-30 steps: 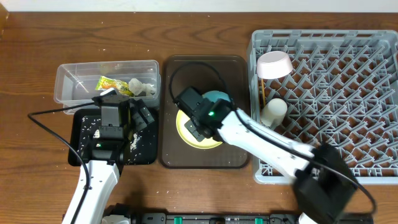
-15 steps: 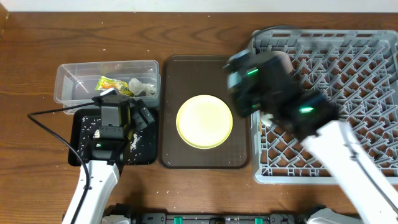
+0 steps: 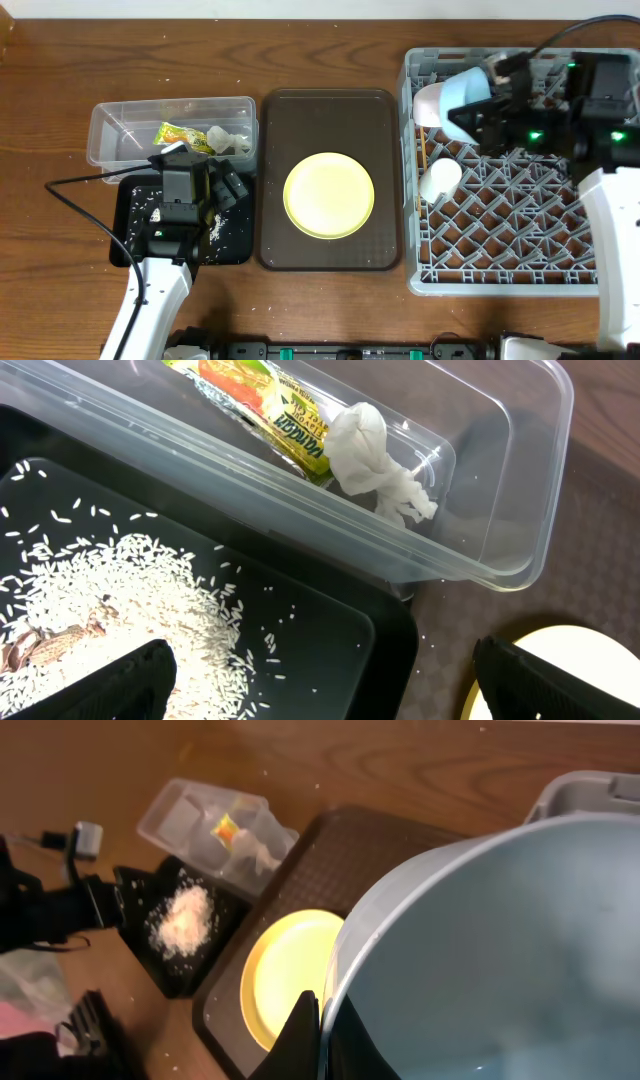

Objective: Sort waste into correct bins and load items into the dishwasher rack
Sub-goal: 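Lift the blue bowl and carry it right into the rack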

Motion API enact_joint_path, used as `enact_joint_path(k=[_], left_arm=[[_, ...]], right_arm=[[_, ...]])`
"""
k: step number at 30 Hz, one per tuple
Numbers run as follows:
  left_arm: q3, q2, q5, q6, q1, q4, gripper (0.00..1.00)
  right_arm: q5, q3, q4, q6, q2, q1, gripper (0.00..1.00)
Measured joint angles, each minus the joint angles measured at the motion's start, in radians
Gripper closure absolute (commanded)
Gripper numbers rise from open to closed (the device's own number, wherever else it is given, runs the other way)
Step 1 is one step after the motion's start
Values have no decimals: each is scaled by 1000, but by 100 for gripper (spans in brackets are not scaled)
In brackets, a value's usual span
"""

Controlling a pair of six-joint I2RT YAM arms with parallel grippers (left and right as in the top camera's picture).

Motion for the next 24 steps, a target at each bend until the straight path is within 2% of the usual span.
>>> enact_joint_path(k=[6, 24], left_arm=[[0, 0, 0, 0, 0, 0, 2], [0, 0, 0, 0, 0, 0, 2]], right_arm=[[-55, 0, -3, -17, 54, -61, 99], [-72, 0, -11, -44, 197, -66, 99]])
